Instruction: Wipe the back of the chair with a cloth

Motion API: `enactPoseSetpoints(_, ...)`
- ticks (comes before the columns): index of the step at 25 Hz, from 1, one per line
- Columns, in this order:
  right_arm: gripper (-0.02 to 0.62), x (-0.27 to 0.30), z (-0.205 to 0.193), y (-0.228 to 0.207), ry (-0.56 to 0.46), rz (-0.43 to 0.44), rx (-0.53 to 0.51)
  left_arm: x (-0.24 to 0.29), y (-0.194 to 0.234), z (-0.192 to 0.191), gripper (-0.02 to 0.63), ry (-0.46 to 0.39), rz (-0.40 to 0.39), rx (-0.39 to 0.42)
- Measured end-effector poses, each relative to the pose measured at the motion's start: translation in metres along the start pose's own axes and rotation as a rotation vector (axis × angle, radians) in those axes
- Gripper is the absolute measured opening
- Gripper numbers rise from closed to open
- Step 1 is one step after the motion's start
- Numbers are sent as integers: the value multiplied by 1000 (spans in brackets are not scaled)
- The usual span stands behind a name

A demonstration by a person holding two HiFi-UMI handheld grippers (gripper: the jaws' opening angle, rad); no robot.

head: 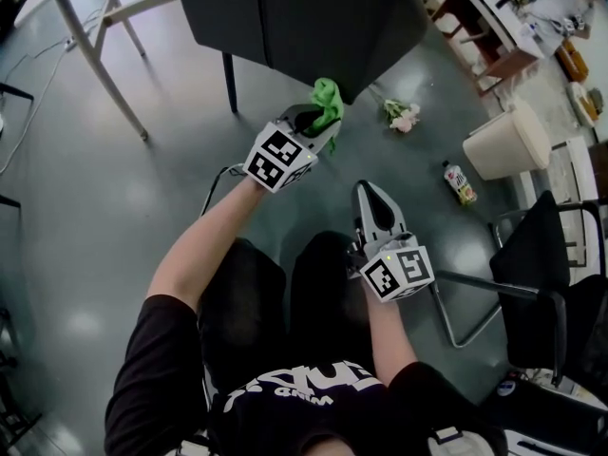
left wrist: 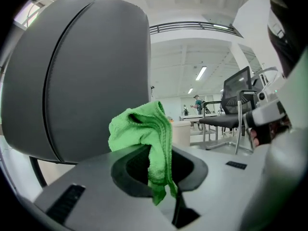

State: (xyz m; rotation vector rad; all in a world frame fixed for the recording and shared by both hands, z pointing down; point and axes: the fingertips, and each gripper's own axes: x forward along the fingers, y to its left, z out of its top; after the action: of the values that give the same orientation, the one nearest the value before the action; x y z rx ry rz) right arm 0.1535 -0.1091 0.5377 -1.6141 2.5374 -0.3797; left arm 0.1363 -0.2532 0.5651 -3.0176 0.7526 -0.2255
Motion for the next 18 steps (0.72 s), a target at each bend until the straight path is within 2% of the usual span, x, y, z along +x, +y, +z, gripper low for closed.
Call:
enactPoseSetpoints(5, -3, 5, -1, 6, 2, 21, 4, -14, 5, 5, 63, 10, 14, 11)
enactPoseSetpoints(13, -3, 12, -5, 9, 18, 38, 10, -71, 82, -2, 63, 6, 229, -63)
enactPoseSetpoints(18, -3, 29, 1, 20, 50, 41, 8, -98, 105, 6, 63, -9, 273, -114)
